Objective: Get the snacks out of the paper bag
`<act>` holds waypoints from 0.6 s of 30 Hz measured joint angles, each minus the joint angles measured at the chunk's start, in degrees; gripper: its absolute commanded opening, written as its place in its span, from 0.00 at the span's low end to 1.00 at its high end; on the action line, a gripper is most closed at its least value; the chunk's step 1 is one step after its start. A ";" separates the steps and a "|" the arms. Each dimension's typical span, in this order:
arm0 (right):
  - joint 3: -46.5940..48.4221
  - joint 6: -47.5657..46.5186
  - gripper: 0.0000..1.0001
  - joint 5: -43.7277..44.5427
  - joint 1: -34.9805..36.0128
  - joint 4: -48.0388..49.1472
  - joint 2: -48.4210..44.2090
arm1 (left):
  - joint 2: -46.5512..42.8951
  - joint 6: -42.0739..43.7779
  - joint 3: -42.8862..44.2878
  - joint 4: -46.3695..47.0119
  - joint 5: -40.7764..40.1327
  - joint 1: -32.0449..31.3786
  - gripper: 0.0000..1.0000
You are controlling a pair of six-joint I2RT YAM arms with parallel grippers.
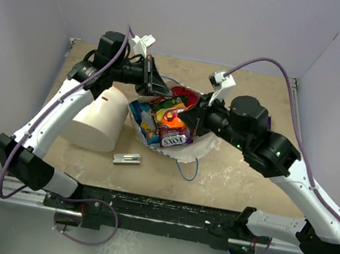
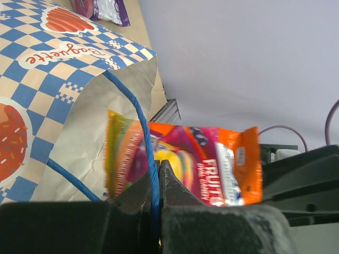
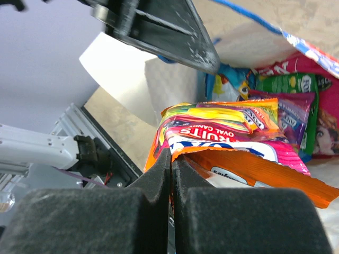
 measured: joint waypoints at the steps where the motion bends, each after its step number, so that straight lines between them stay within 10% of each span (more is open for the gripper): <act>1: 1.20 -0.72 0.00 -0.24 0.00 -0.52 -0.28 | 0.00 0.00 0.00 0.00 0.04 0.00 0.00; 10: 11.02 -6.54 0.00 3.02 0.00 -3.41 -1.92 | 0.00 0.07 -0.02 -0.02 0.07 0.00 0.00; 18: 11.96 -9.86 0.00 24.98 0.00 0.31 -3.39 | 0.20 0.70 -0.02 -0.85 0.09 0.00 0.00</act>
